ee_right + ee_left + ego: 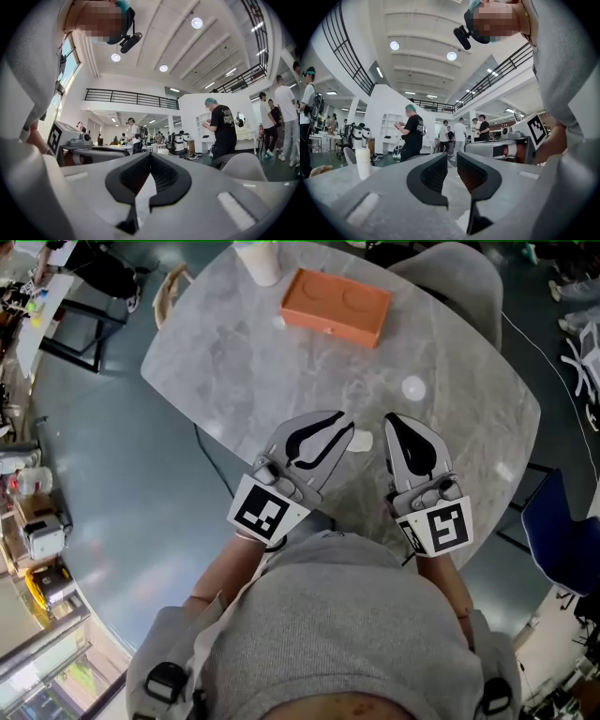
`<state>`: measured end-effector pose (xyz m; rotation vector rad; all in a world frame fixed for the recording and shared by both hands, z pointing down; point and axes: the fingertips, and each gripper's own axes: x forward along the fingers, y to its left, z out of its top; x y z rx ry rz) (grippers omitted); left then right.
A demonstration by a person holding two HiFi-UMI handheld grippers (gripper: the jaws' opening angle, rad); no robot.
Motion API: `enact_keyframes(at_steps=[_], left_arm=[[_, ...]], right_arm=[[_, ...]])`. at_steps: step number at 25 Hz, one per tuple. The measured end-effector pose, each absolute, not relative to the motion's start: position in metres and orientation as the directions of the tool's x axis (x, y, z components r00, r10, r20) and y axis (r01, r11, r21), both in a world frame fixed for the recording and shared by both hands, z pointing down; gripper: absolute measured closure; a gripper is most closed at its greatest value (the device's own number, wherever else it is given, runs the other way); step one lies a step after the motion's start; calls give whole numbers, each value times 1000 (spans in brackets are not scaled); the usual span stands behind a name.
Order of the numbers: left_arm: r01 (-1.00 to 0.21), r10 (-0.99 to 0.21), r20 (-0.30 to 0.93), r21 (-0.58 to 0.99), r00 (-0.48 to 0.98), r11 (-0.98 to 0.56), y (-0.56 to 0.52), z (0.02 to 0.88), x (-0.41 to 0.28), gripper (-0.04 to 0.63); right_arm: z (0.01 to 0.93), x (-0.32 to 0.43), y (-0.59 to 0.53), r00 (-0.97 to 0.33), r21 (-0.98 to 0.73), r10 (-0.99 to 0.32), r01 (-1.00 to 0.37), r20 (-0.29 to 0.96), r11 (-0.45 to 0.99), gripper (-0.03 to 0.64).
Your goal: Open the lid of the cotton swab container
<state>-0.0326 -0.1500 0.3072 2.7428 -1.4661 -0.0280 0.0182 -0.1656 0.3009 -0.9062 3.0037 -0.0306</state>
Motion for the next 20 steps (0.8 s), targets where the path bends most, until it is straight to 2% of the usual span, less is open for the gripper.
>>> enact_keyframes(at_steps=[2,5,6,20], left_arm=[[-806,-806,-4,29,592,-592,-145,311,-30,504],[-750,-750,6,4,662,-662,-136,319,-20,387],[-736,-736,9,-3,677,-677,-134,321,-18,375],[-669,-672,139,-72,728,-740,-124,368,-10,333]], right_arm=[[304,17,-165,-837,-14,-547,-547,13,837,615],[310,15,-163,-841,-5,-540,-541,28,841,615],[311,15,-162,-842,-6,-539,-539,30,842,615],[321,16,-157,-853,7,-520,-520,55,854,615]])
